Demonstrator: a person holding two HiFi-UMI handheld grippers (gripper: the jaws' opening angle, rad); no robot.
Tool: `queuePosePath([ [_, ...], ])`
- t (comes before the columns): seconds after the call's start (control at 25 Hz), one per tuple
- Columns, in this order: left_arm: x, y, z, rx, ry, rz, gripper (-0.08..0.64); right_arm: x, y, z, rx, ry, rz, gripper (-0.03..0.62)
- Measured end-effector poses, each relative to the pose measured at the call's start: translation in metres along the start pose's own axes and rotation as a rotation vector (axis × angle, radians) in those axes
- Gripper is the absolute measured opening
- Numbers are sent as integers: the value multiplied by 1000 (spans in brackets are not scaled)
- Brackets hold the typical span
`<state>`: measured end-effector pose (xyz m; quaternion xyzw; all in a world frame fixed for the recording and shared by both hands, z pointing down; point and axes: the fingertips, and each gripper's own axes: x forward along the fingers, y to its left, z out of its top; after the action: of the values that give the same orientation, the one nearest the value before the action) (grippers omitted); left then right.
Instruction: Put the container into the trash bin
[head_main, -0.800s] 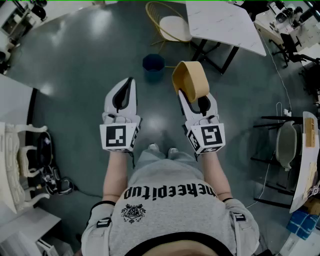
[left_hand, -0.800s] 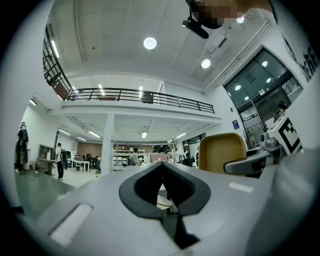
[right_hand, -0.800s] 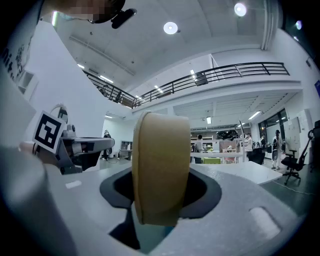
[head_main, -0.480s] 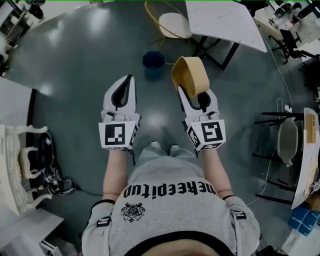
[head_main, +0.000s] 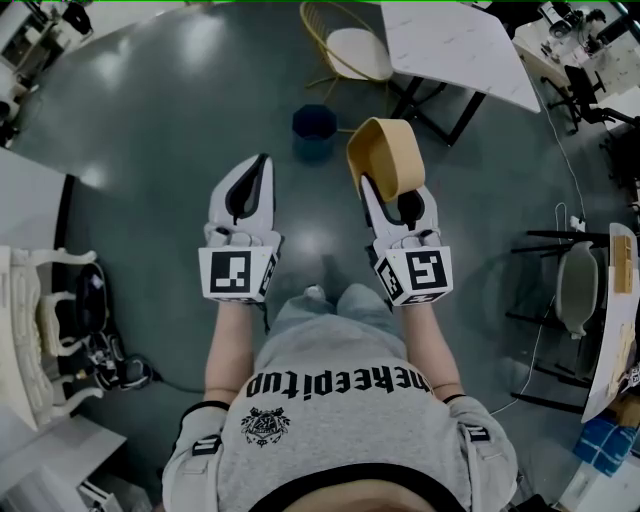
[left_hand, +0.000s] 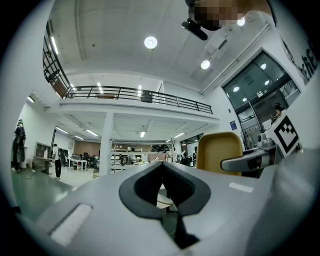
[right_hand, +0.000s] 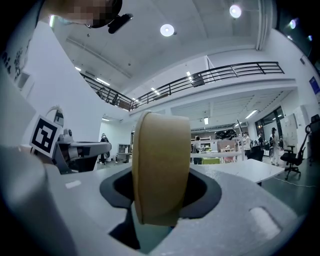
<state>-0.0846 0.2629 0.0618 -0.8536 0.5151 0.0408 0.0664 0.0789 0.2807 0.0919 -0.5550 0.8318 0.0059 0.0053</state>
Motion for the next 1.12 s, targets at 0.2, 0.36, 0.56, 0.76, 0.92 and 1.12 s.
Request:
queuePosePath([
  [0.2,0,10,-2,-3,-4,5,20,8,6,-3,7,9,5,202],
  [0.36,1,23,-5,-10,-3,29,20,20,8,-3,6,12,16,202],
  [0.56,6,39,-10,-7,11,55,20,40,8,-5,20,17,37,202],
  [0.76,17,55,-13,-4,9,81,20,64,1,-5,27,14,51,202],
  [0.92,33,65,-16,4,17,98,20,85,-9,-7,33,20,61,202],
  [1.12,62,72,-18,13,17,99,20,114,-27,-5,41,12,77,202],
])
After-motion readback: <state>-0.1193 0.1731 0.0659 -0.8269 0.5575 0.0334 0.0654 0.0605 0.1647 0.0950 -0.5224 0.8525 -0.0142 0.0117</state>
